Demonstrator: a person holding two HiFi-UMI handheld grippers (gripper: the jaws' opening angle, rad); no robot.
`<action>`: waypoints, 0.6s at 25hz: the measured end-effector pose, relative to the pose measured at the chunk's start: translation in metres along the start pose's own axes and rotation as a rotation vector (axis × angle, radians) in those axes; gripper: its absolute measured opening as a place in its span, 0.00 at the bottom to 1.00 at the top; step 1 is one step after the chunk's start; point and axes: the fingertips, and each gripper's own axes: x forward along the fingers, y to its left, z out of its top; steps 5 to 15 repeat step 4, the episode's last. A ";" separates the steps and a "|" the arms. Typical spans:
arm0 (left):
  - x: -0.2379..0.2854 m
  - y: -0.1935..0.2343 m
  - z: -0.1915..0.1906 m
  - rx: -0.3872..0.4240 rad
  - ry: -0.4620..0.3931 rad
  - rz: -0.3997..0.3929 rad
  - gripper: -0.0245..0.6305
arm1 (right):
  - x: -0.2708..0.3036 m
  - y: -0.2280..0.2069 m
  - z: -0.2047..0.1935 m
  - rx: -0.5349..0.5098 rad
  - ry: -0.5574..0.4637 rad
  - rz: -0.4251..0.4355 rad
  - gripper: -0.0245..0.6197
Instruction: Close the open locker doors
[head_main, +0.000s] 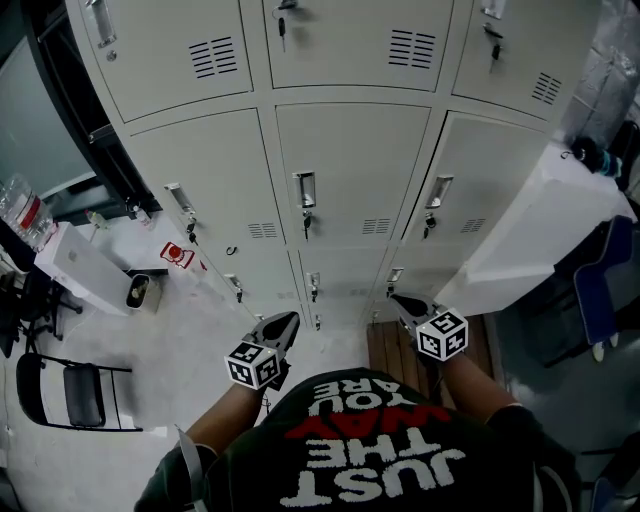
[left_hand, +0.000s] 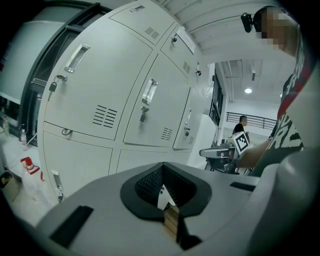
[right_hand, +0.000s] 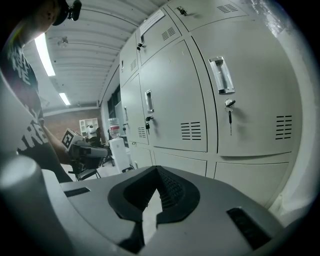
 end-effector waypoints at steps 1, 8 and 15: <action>0.000 0.000 0.000 0.000 0.000 0.000 0.05 | 0.000 0.000 0.000 0.000 0.000 0.000 0.09; 0.002 -0.001 -0.001 -0.001 0.002 -0.001 0.05 | -0.002 -0.002 -0.002 0.001 0.002 -0.001 0.09; 0.002 -0.001 -0.001 -0.001 0.002 -0.001 0.05 | -0.002 -0.002 -0.002 0.001 0.002 -0.001 0.09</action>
